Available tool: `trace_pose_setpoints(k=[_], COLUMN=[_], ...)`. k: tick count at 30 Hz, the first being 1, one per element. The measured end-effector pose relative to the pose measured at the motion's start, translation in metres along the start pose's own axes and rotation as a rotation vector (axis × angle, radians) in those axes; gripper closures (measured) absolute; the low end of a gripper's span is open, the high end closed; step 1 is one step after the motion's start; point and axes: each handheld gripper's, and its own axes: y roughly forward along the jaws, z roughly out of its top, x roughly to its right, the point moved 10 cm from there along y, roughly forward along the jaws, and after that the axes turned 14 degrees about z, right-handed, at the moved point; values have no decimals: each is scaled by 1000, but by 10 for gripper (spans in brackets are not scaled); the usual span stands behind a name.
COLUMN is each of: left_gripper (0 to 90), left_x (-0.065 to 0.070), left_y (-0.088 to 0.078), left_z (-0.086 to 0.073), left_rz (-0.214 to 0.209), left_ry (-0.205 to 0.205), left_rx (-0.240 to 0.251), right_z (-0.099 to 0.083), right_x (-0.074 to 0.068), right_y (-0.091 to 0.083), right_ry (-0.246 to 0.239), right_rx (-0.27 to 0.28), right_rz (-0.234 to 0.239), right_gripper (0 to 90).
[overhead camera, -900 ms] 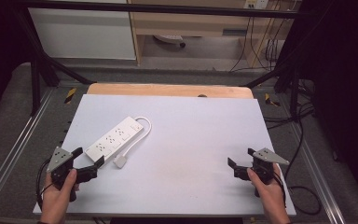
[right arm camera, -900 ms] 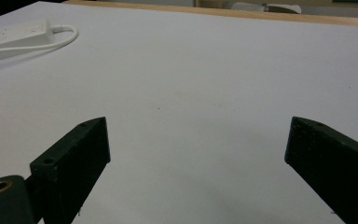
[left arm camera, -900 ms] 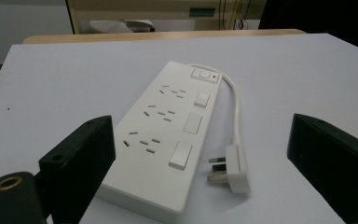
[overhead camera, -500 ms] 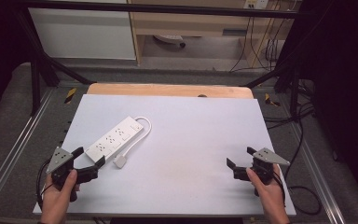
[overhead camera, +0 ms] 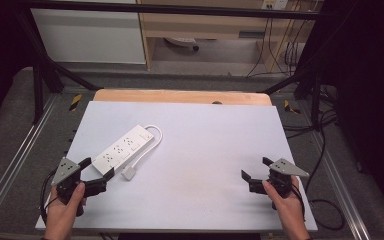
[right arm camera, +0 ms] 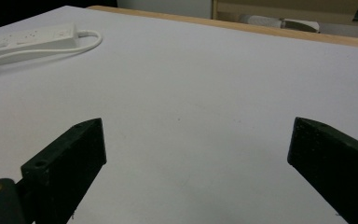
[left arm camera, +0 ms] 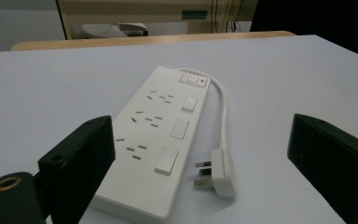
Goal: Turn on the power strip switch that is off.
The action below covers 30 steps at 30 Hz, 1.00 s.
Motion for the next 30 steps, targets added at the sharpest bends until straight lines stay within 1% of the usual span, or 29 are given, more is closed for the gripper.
trace_pose_setpoints(k=[3,5,6,8,9,14,17,26,30], left_gripper=[76,73,73,75,75,73,73,71,72], left_x=[0,1,2,2,3,4,5,10,11], left_y=[-1,-2,-2,-1,-1,0,-1,0,1], left_z=[1,2,3,2,2,4,5,12,12], left_rz=[3,-2,0,2,-2,-5,-6,-22,-23], left_ry=[-1,3,-2,5,6,4,2,0,-5], left_rx=[0,6,7,0,1,12,18,51,50], right_z=[2,1,1,1,2,2,3,3,3], right_x=[-3,-2,-2,-3,-3,-2,-3,-4,-4], right_y=[-1,1,1,0,0,1,0,1,1], right_ry=[-19,-21,-21,-17,-23,-21,-31,-21,-17], right_rx=[6,-1,-1,1,4,4,7,13,11], right_rz=[8,5,5,5,5,2,2,14,14], right_gripper=[40,39,39,40,40,40,39,36,36])
